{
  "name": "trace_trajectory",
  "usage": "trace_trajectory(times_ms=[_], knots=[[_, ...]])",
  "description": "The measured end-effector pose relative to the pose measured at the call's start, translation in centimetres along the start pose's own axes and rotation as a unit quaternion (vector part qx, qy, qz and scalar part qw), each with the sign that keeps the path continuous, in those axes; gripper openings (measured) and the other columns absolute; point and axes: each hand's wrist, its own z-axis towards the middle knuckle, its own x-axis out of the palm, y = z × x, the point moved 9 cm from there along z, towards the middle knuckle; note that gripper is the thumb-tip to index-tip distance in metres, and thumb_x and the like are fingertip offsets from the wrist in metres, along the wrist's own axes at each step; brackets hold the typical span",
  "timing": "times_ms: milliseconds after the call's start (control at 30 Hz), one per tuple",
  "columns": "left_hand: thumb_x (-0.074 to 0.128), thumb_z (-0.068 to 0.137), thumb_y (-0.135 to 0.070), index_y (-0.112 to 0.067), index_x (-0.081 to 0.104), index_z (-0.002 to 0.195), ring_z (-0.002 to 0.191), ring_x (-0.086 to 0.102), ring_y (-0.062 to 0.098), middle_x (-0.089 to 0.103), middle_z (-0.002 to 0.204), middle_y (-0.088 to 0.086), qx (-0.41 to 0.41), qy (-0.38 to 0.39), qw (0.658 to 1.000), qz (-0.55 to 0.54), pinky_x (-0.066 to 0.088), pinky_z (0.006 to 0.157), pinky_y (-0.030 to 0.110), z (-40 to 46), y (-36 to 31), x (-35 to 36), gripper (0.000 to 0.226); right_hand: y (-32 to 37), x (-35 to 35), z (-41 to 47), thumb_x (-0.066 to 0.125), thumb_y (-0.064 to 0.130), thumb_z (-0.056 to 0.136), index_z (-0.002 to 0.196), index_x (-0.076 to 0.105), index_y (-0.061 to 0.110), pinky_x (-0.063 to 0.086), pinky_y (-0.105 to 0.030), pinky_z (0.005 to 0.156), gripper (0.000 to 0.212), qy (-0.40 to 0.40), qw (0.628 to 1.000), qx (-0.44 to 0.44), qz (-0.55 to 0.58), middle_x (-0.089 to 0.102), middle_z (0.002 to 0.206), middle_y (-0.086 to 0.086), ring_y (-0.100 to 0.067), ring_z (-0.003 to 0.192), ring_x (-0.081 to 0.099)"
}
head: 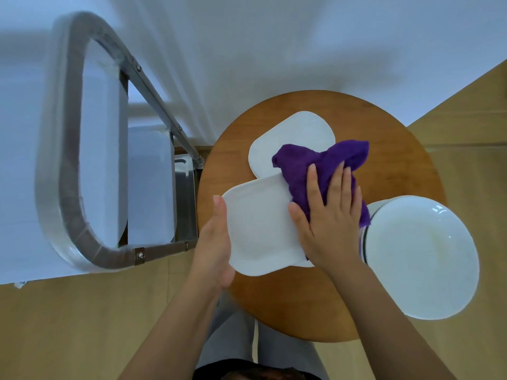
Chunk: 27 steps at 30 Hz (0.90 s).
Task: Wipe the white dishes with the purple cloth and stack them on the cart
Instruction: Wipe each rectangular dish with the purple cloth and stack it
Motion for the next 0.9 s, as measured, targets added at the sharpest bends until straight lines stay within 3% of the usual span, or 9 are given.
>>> trace_trajectory(times_ms=[133, 233, 333, 400, 467, 533, 633, 733, 900], knots=[[0.03, 0.063, -0.077, -0.037, 0.06, 0.094, 0.082, 0.069, 0.018, 0.072, 0.08, -0.005, -0.015, 0.008, 0.998, 0.06, 0.055, 0.062, 0.028, -0.9, -0.5, 2.2, 0.059, 3.0, 2.0, -0.8, 0.005, 0.054, 0.092, 0.144, -0.007, 0.027, -0.001, -0.044, 0.114, 0.06, 0.057, 0.993, 0.032, 0.101, 0.006, 0.157, -0.015, -0.031, 0.144, 0.0], [0.024, 0.078, -0.072, -0.035, 0.061, 0.105, 0.084, 0.063, 0.014, 0.068, 0.086, 0.002, 0.021, 0.002, 0.999, 0.045, 0.05, 0.073, 0.026, -1.1, -1.5, 2.4, 0.058, 6.1, 2.2, -1.6, 0.002, 0.049, 0.096, 0.144, 0.0, 0.024, 0.004, -0.043, 0.115, 0.055, 0.032, 0.987, 0.037, 0.153, 0.013, 0.156, -0.014, -0.029, 0.144, 0.005], [0.036, 0.084, -0.068, -0.031, 0.063, 0.113, 0.11, 0.062, 0.018, 0.066, 0.12, 0.005, 0.039, 0.09, 0.992, -0.074, 0.047, 0.09, 0.034, -2.2, -1.8, 4.6, 0.054, 8.9, 3.3, -2.3, 0.019, 0.045, 0.101, 0.14, -0.027, 0.032, -0.005, -0.039, 0.116, 0.062, 0.013, 0.985, 0.069, 0.16, -0.025, 0.152, 0.007, -0.012, 0.14, -0.021], [0.039, 0.097, -0.042, -0.016, 0.041, 0.135, 0.134, 0.033, 0.018, 0.034, 0.147, 0.01, 0.093, 0.108, 0.961, -0.236, 0.023, 0.108, 0.034, -3.3, -3.4, 6.0, 0.046, 9.5, 3.8, -2.5, 0.019, 0.05, 0.1, 0.127, -0.045, 0.04, -0.017, -0.033, 0.112, 0.071, 0.024, 0.98, 0.096, 0.174, -0.048, 0.136, 0.021, 0.0, 0.129, -0.038], [0.04, 0.091, -0.03, -0.007, 0.045, 0.134, 0.131, 0.031, 0.028, 0.037, 0.144, 0.014, 0.022, 0.005, 0.938, -0.347, 0.014, 0.107, 0.039, -3.2, -1.9, 4.9, 0.049, 10.5, 4.0, -2.5, -0.009, 0.056, 0.093, 0.131, -0.034, 0.039, -0.02, -0.029, 0.112, 0.049, 0.068, 0.972, 0.034, 0.223, -0.033, 0.144, 0.019, 0.001, 0.133, -0.031], [0.037, 0.086, -0.035, -0.008, 0.057, 0.124, 0.122, 0.046, 0.025, 0.055, 0.132, 0.012, 0.076, -0.059, 0.934, -0.344, 0.028, 0.101, 0.038, -2.8, -2.3, 3.2, 0.051, 10.8, 3.4, -2.8, -0.025, 0.059, 0.082, 0.135, -0.018, 0.036, -0.015, -0.029, 0.115, 0.058, 0.094, 0.966, -0.012, 0.241, -0.008, 0.152, 0.013, -0.004, 0.14, -0.018], [0.029, 0.094, -0.036, -0.03, 0.065, 0.107, 0.111, 0.059, 0.004, 0.065, 0.113, -0.01, 0.134, 0.034, 0.966, -0.218, 0.048, 0.081, 0.017, -3.4, -3.4, 3.8, 0.039, 10.9, 3.0, -2.6, -0.017, 0.057, 0.087, 0.141, -0.005, 0.034, -0.012, -0.028, 0.115, 0.06, 0.113, 0.965, -0.005, 0.235, 0.009, 0.157, 0.008, -0.006, 0.144, -0.006], [0.022, 0.094, -0.058, -0.031, 0.05, 0.124, 0.095, 0.06, -0.015, 0.057, 0.11, -0.02, 0.07, 0.031, 0.997, -0.02, 0.048, 0.068, 0.006, -0.6, -2.8, 1.4, 0.049, 11.0, 2.9, -2.9, -0.001, 0.049, 0.091, 0.147, 0.013, 0.032, -0.011, -0.023, 0.114, 0.06, 0.132, 0.961, 0.007, 0.244, 0.018, 0.155, 0.01, -0.005, 0.144, 0.002], [0.037, 0.08, -0.077, -0.017, 0.065, 0.107, 0.087, 0.072, 0.022, 0.075, 0.092, 0.005, -0.05, -0.008, 0.997, -0.051, 0.054, 0.081, 0.037, 0.2, -1.9, 0.8, 0.071, 10.5, 0.9, -3.4, 0.013, 0.043, 0.094, 0.135, 0.049, 0.026, 0.002, -0.034, 0.116, 0.057, 0.065, 0.97, 0.024, 0.232, 0.048, 0.141, 0.005, -0.014, 0.137, 0.033]])
